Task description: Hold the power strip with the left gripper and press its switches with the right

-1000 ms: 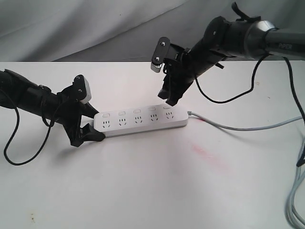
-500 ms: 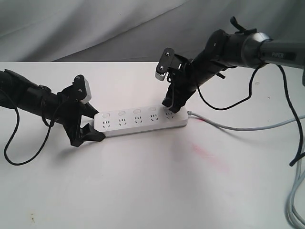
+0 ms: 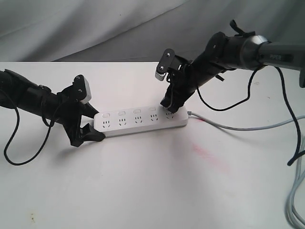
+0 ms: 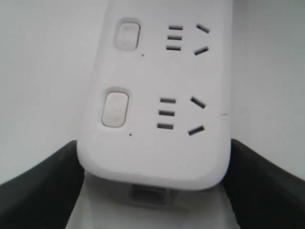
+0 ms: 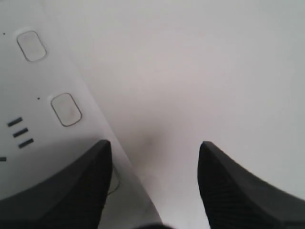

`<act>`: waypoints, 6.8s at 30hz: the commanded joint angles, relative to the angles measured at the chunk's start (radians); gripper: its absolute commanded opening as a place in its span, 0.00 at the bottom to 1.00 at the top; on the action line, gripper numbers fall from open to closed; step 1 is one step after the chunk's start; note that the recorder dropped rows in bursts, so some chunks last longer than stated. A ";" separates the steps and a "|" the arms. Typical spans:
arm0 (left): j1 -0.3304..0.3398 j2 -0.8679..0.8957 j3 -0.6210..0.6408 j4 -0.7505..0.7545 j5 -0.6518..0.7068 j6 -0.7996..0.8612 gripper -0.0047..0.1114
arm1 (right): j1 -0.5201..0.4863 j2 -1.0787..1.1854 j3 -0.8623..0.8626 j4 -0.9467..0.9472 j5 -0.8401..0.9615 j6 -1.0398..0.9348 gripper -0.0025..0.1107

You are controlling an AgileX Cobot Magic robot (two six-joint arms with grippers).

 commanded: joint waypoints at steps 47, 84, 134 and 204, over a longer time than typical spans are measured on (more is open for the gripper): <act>-0.002 0.008 -0.001 0.020 -0.012 0.009 0.54 | -0.005 -0.206 0.084 0.083 -0.003 0.000 0.48; -0.002 0.008 -0.001 0.020 -0.012 0.009 0.54 | -0.011 -1.511 1.169 0.275 -0.272 0.026 0.02; -0.002 0.008 -0.001 0.023 -0.012 0.009 0.54 | -0.324 -2.186 1.568 0.154 -0.444 0.572 0.02; 0.000 -0.105 -0.001 0.023 -0.013 -0.047 0.83 | -0.324 -2.186 1.749 -0.345 -0.727 1.078 0.02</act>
